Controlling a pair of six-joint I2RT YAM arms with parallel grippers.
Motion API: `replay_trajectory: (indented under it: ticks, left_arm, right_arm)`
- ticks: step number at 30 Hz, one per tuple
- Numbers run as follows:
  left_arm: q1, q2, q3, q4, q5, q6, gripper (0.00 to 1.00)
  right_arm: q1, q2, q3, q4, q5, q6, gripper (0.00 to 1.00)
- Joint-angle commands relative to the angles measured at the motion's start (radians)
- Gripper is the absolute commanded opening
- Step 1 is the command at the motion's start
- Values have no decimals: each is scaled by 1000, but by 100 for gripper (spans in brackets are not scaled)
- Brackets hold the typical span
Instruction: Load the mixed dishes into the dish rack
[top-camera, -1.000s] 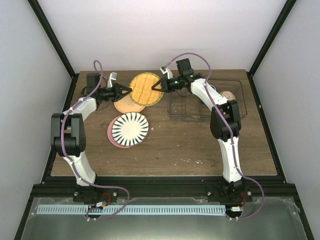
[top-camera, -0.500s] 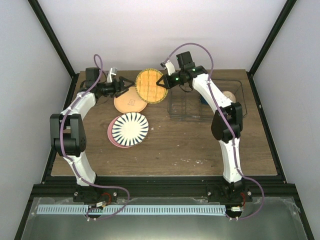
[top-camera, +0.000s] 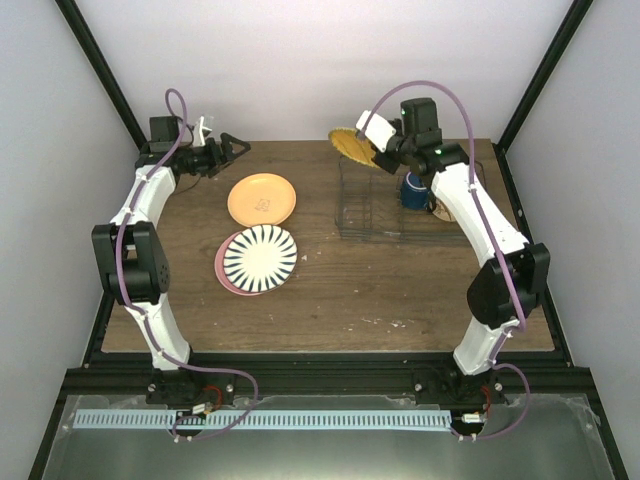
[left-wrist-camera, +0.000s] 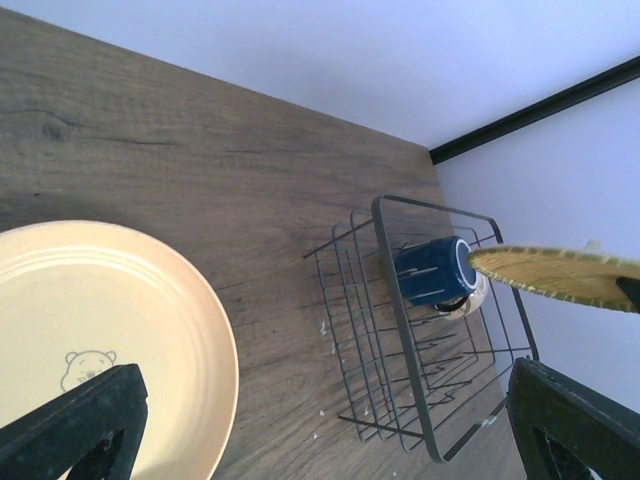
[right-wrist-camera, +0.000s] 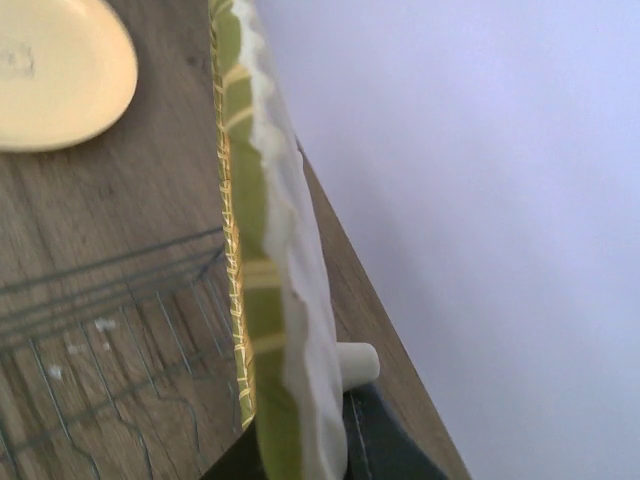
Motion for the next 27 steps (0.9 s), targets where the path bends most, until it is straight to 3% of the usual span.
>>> replay_trajectory:
  ticks: [1,13,27]
  left_arm:
    - [-3,12,-15,0,4,2,100]
    - [-2,38,-6,-4,0,-2,100]
    - [0,66,23,-13,1,-7,100]
  right_arm:
    - [-15,-64,-95,129,29,-260,1]
    - [-60,-72,-158,154,74,-448,1]
    - [-60,-13,-172,142,63,-466,1]
